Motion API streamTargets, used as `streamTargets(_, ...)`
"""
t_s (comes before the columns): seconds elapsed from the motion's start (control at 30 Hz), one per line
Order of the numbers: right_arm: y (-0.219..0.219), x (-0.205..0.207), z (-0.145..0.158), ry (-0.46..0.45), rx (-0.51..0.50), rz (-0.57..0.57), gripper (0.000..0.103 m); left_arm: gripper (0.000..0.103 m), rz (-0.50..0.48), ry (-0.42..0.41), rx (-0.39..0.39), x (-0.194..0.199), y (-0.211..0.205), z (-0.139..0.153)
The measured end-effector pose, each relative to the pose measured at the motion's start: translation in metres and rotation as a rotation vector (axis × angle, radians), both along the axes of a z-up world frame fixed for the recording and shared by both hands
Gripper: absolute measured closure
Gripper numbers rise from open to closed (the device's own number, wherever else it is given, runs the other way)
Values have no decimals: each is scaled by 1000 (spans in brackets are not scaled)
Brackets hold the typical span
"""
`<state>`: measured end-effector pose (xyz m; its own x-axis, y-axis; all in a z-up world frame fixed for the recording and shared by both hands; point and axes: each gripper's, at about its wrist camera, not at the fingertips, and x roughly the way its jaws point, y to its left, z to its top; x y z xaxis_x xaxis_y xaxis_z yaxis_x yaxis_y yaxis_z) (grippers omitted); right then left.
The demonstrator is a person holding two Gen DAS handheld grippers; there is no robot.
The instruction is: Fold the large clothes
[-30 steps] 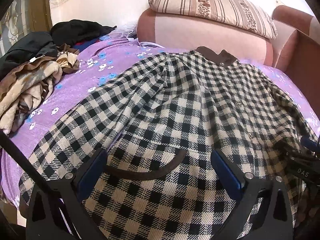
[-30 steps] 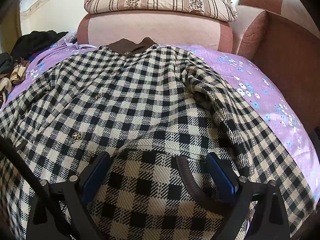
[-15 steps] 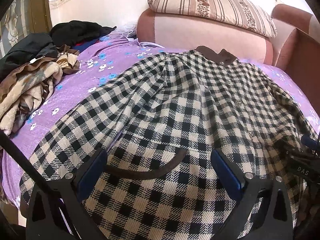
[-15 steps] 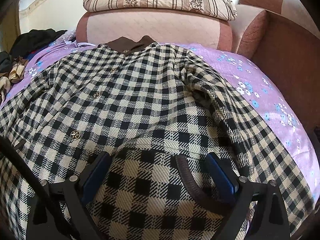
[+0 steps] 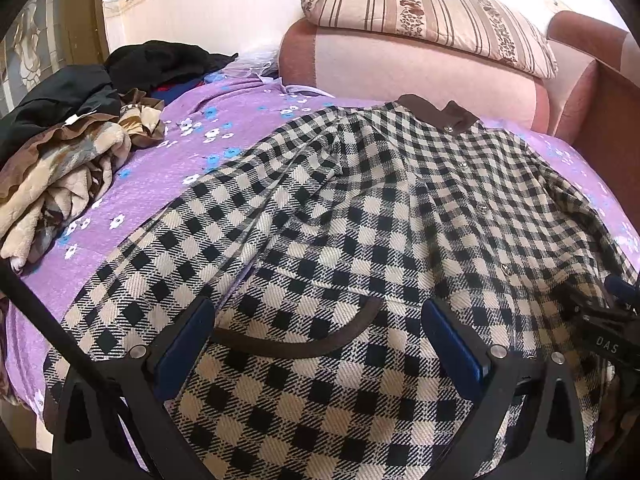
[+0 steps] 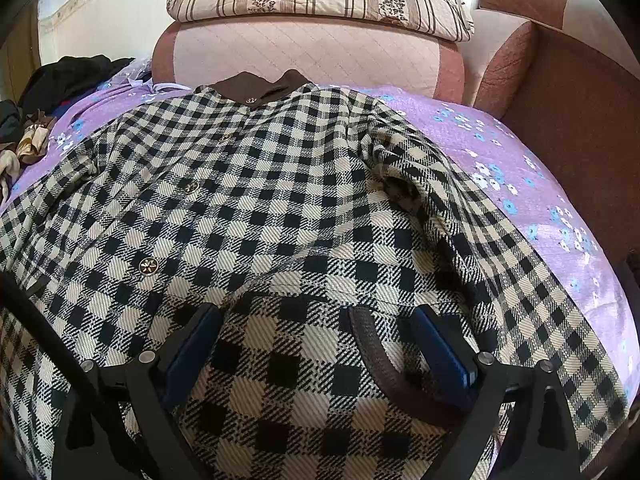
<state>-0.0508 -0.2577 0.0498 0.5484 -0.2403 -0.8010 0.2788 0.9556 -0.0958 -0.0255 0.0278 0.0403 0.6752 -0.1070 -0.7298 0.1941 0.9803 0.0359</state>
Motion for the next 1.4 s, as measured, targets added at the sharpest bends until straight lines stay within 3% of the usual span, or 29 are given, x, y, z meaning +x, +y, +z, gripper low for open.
streamTargets(0.2, -1, -1, 0, -2, -2, 2, 5, 0, 15, -22, -20, 3, 15, 17)
streamTargets(0.47, -1, -3, 3, -12, -5, -1, 5, 0, 192, -29, -52, 36, 97, 60)
streamTargets(0.57, -1, -4, 4, -15, -8, 2, 5, 0, 243, 19, -32, 53, 131, 57)
streamTargets(0.67, 0, -5, 4, -13, -13, 6, 5, 0, 258, 100, 36, 71, 157, 39)
streamTargets(0.73, 1, -5, 4, -12, -14, 6, 5, 2, 247, 177, 39, 80, 168, 21)
streamTargets(0.77, 2, -5, 3, -11, -16, 7, 5, 9, 236, 210, 17, 82, 172, 14)
streamTargets(0.83, 3, -5, 3, -10, -20, 10, 5, 39, 193, 303, -52, 84, 175, -3)
streamTargets(0.87, 3, -4, 2, -8, -23, 12, 5, 73, 168, 342, -78, 85, 174, -10)
streamTargets(0.97, 5, -4, 1, -3, -29, 17, 5, 98, 139, 312, -33, 80, 162, -6)
streamTargets(1.2, 4, -5, 0, 1, -22, 19, 5, 96, 350, 73, 179, 94, 176, 46)
streamTargets(1.3, 2, -2, -2, 9, -16, 15, 5, 85, 449, 28, 251, 109, 184, 61)
streamTargets(1.33, 1, -1, -2, 10, -16, 16, 5, 82, 466, 26, 247, 113, 187, 64)
streamTargets(1.4, 2, 0, -2, 10, -17, 19, 5, 65, 500, 24, 201, 110, 192, 70)
